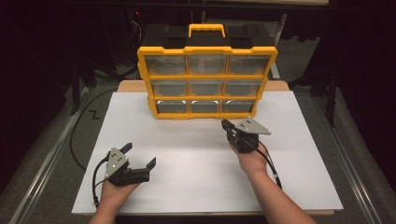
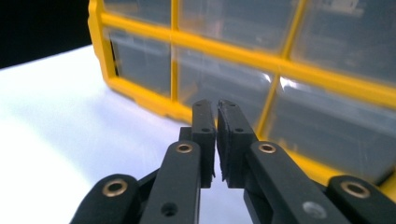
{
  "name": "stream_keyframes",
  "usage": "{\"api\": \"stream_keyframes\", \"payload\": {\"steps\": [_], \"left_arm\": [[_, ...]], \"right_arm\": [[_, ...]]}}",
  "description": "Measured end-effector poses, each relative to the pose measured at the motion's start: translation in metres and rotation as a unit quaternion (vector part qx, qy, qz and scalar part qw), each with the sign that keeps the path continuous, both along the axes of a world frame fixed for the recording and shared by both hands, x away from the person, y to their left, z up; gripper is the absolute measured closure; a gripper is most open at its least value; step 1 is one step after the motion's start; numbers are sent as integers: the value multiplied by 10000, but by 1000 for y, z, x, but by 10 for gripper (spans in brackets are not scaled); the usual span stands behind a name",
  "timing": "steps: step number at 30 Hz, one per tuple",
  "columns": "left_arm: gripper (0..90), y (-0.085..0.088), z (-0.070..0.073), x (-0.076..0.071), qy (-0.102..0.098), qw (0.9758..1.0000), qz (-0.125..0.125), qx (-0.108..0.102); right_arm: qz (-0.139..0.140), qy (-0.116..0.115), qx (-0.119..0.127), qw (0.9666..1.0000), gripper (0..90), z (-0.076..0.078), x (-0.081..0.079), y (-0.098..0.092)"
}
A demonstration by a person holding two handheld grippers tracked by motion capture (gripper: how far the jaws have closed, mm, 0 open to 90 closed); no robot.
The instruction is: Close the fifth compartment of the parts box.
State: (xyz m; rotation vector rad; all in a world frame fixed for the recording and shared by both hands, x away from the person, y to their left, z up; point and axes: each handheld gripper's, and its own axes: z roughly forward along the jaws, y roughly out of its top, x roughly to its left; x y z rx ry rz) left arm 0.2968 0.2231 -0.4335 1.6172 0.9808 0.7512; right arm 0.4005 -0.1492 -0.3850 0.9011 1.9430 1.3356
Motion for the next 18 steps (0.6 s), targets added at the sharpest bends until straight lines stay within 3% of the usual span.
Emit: {"api": "stream_keyframes", "payload": {"steps": [4, 8, 12, 13, 16, 18], "left_arm": [[1, 0, 0, 0, 4, 10000, 10, 16], [1, 0, -1, 1, 35, 10000, 0, 59], [1, 1, -1, 2, 52, 10000, 31, 60], [1, 1, -1, 2, 60, 10000, 51, 60], [1, 4, 0, 1, 63, 9999, 85, 59], [1, 5, 0, 1, 99, 9999, 100, 30]], "right_arm": [[-8, 73, -18, 10000, 846, -8, -8, -14], [-53, 234, 128, 9996, 732, -19, -25, -43], [-27, 326, 255, 9991, 647, -21, -33, -58], [9, 396, 313, 9987, 540, -21, -39, -70], [44, 422, 441, 9981, 406, -21, -45, -85], [5, 405, 400, 9984, 298, -21, -51, -94]]}}
